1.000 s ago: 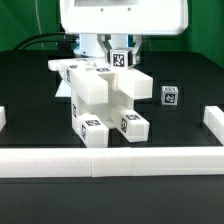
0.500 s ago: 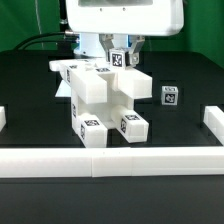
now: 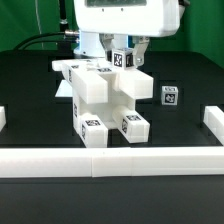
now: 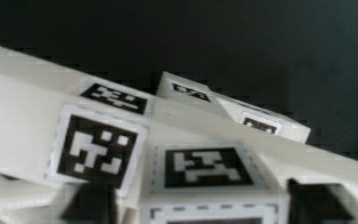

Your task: Assemble chair

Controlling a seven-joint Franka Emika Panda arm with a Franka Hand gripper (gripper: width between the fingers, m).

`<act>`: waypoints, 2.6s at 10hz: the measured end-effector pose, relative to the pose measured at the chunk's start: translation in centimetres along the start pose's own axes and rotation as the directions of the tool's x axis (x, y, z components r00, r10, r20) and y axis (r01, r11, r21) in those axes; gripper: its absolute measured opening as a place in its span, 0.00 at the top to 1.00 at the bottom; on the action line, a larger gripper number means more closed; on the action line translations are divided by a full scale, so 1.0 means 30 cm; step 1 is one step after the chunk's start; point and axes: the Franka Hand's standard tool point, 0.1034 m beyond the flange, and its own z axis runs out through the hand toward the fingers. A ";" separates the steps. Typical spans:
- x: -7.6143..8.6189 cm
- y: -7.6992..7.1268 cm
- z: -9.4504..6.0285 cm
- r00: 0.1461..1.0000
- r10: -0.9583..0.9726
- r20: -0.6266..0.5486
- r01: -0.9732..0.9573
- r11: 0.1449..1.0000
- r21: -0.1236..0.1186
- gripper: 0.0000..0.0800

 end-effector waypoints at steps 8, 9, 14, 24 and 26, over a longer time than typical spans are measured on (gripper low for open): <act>0.004 -0.019 -0.011 0.826 -0.563 -0.002 0.563 0.826 -0.014 0.19; 0.004 -0.020 -0.011 0.797 -0.604 -0.001 0.604 0.797 -0.014 0.19; 0.005 -0.023 -0.012 0.506 -0.862 0.013 0.862 0.505 -0.044 0.19; 0.009 -0.020 -0.011 0.383 -0.924 0.017 0.923 0.382 -0.045 0.64; 0.013 -0.015 -0.011 0.550 -0.835 0.006 0.835 0.549 -0.038 0.64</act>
Offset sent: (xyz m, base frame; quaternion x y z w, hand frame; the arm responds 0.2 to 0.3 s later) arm 0.0000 0.0000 0.0000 0.0000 0.0000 -0.1938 0.9810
